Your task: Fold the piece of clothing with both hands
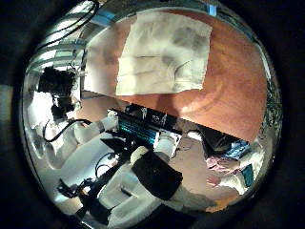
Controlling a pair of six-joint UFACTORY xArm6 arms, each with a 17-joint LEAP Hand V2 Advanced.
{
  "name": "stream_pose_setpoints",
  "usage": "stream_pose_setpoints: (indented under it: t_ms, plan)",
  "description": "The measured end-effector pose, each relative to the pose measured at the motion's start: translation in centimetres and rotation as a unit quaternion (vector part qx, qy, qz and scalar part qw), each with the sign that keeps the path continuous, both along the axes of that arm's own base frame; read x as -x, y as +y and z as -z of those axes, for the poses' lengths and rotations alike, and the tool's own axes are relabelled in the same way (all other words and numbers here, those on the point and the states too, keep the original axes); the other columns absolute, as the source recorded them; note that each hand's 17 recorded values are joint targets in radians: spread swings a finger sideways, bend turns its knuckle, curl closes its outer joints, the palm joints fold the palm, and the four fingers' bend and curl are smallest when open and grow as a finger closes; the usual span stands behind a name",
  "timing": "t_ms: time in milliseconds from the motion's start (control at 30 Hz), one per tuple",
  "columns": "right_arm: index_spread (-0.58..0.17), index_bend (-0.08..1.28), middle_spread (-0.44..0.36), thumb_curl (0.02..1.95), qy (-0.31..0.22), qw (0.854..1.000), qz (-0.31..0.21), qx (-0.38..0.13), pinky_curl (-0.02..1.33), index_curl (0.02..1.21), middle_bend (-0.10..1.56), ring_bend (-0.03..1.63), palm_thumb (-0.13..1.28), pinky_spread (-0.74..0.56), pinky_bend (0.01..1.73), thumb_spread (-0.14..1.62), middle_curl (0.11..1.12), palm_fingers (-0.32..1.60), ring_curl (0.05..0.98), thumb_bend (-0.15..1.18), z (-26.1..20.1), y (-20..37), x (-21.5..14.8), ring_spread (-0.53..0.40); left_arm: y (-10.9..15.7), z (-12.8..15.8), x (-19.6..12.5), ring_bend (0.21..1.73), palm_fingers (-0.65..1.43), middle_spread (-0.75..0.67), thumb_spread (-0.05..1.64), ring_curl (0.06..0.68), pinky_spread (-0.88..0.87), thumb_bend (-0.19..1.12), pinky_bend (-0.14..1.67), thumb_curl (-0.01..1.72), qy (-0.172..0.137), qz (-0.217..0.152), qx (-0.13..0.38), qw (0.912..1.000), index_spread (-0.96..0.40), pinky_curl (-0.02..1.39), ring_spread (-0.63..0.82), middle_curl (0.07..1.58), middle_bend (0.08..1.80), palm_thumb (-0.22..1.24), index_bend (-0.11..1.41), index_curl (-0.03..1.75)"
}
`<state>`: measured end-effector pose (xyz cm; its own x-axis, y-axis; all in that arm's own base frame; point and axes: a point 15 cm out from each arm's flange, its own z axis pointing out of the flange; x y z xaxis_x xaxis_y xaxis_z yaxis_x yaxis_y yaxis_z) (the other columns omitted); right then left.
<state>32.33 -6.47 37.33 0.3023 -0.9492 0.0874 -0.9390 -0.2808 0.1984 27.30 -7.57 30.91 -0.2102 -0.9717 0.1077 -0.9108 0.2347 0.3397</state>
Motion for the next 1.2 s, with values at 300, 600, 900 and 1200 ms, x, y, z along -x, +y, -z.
stream_pose_setpoints:
  t_ms: [300, 600, 900, 1200]
  plan:
    - [-0.371, 0.16, -0.038, 0.22, 0.001, 1.0, -0.014, 0.0, 0.19, 0.29, 0.28, 0.54, 0.29, 0.34, 0.54, 1.3, 0.36, 0.2, 0.207, -0.01, -0.2, 1.7, 0.0, 0.099, 1.0, 0.7, 0.9, 0.61, 0.08, 0.29, 1.25, 0.212, 0.52, -0.02, 0.32, 0.29, 0.005, 0.008, -0.004, 0.9999, -0.05, 0.32, 0.46, 0.26, 0.17, 0.31, 0.19, 0.39]
    - [-0.368, 0.16, -0.03, 0.22, 0.013, 1.0, -0.005, 0.002, 0.2, 0.28, 0.27, 0.54, 0.31, 0.35, 0.54, 1.32, 0.36, 0.2, 0.212, -0.01, 0.7, 3.7, 0.0, 0.116, 1.6, 2.7, 2.5, 0.61, 0.07, 0.29, 1.25, 0.21, 0.52, -0.02, 0.32, 0.29, 0.016, 0.051, -0.004, 0.9986, -0.04, 0.32, 0.46, 0.26, 0.17, 0.31, 0.18, 0.39]
    - [-0.369, 0.16, -0.027, 0.22, 0.037, 0.999, 0.019, 0.012, 0.21, 0.28, 0.28, 0.54, 0.34, 0.35, 0.52, 1.33, 0.36, 0.22, 0.218, -0.01, 0.9, 3.8, 0.8, 0.106, -1.9, 5.7, 0.9, 0.63, 0.03, 0.31, 1.2, 0.217, 0.52, -0.02, 0.36, 0.3, -0.031, 0.137, -0.008, 0.9901, -0.03, 0.33, 0.46, 0.26, 0.18, 0.3, 0.16, 0.36]
    - [-0.365, 0.16, -0.027, 0.22, 0.042, 0.999, 0.033, 0.008, 0.21, 0.28, 0.28, 0.54, 0.36, 0.35, 0.52, 1.33, 0.36, 0.22, 0.219, -0.01, 1.1, 3.1, 1.4, 0.102, -4.2, 10.3, -1.4, 0.64, 0.0, 0.33, 1.1, 0.221, 0.51, -0.03, 0.39, 0.3, -0.071, 0.164, -0.01, 0.9839, -0.02, 0.33, 0.47, 0.27, 0.18, 0.26, 0.16, 0.34]
